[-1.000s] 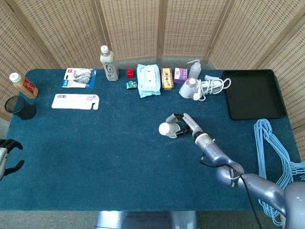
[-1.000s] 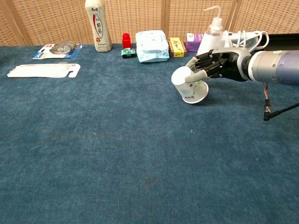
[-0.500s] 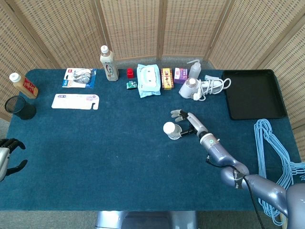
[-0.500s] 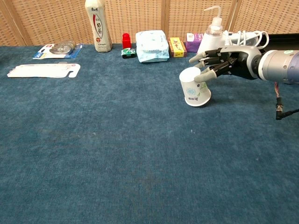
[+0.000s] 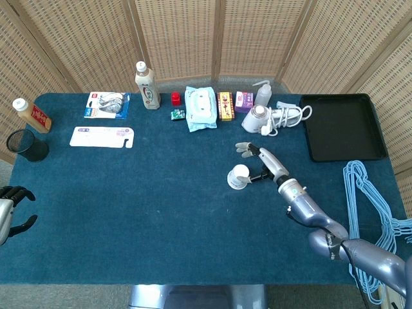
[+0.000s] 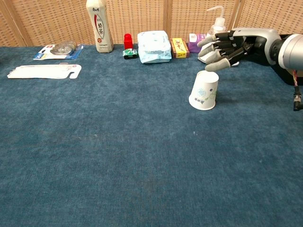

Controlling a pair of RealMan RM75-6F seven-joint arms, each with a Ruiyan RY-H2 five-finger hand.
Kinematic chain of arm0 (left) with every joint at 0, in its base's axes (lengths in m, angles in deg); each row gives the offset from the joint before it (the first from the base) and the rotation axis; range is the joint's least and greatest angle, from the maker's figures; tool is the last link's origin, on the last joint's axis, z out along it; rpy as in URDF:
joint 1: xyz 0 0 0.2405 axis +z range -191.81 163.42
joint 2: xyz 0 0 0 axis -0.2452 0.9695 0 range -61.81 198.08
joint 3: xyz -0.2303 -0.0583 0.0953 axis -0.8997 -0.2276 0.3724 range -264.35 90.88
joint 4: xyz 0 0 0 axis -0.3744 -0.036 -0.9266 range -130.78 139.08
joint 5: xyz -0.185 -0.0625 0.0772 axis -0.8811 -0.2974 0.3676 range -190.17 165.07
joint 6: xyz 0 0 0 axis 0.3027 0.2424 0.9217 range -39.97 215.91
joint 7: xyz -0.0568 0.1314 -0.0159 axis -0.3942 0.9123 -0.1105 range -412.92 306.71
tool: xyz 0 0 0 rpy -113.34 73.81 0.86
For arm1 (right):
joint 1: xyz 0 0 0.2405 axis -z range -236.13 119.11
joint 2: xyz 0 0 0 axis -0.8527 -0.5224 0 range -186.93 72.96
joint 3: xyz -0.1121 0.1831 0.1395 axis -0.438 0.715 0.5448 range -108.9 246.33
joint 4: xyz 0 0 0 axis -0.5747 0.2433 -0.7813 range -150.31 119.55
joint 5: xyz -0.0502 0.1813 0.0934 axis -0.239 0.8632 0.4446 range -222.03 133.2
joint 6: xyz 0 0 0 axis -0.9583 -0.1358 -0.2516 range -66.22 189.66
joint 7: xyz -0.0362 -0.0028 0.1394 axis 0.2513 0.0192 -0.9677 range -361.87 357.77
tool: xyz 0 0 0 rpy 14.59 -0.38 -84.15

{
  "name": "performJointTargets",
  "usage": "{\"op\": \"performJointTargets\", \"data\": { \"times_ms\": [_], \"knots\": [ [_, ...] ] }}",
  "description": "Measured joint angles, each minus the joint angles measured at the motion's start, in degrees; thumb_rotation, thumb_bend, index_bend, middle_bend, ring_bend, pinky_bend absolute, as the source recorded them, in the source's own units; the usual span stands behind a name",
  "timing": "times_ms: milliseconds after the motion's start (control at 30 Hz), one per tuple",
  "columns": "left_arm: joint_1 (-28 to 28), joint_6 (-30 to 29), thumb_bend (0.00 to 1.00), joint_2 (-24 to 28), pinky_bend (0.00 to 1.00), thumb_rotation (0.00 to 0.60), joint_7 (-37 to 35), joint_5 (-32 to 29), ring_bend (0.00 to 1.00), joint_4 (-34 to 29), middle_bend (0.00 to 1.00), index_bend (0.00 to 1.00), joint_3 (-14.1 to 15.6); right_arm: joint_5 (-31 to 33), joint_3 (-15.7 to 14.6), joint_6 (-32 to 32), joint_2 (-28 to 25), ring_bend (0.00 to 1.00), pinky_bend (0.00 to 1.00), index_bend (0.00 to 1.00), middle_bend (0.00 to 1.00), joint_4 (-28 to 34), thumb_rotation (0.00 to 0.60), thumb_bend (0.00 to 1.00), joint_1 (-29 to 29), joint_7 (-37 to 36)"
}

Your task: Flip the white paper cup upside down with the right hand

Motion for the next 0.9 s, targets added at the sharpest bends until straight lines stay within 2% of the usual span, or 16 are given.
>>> {"op": "performJointTargets", "data": {
  "times_ms": [133,333,667,900],
  "knots": [
    [0.1,0.2,0.21,-0.3,0.32,0.510,-0.3,-0.2,0.33,0.4,0.40,0.44,0.2,-0.7,-0.1,-4.5,-1.5,0.28,0.12,0.30,0.28,2.3,0.600,0.24,1.2,2.7],
    [0.8,-0.2,0.22,-1.4,0.32,0.522,-1.4,0.0,0.33,1.1,0.40,0.45,0.7,-0.7,-0.9,-13.1,-3.2,0.30,0.13,0.40,0.33,6.6,0.600,0.24,4.6,14.6],
    [3.0,-2.1,0.21,-4.1,0.32,0.520,-3.1,1.7,0.33,3.3,0.40,0.45,2.6,1.3,-6.3,-30.6,-7.5,0.33,0.17,0.46,0.37,17.6,0.600,0.24,16.1,41.2],
    [4.5,-6.3,0.21,-7.5,0.32,0.535,-4.7,4.2,0.33,7.2,0.40,0.45,2.9,3.6,-10.9,-40.6,-10.4,0.33,0.18,0.47,0.37,25.1,0.600,0.24,24.7,52.7]
  ]
}}
